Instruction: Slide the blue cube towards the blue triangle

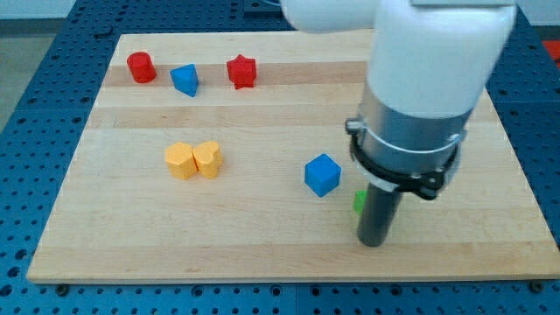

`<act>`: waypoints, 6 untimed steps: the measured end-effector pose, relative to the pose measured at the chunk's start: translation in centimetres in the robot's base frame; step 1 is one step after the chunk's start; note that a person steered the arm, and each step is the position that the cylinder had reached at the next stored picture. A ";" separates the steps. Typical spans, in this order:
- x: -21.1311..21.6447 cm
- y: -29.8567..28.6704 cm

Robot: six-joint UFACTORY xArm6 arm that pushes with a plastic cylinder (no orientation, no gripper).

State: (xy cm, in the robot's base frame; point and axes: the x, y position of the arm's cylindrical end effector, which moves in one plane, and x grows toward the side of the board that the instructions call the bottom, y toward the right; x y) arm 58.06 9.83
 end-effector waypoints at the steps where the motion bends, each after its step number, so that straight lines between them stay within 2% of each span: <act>1: 0.0 0.9; 2: 0.1 -2.0; 3: -2.7 -6.1; 6: -10.2 -6.2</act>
State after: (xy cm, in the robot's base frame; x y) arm 47.90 3.61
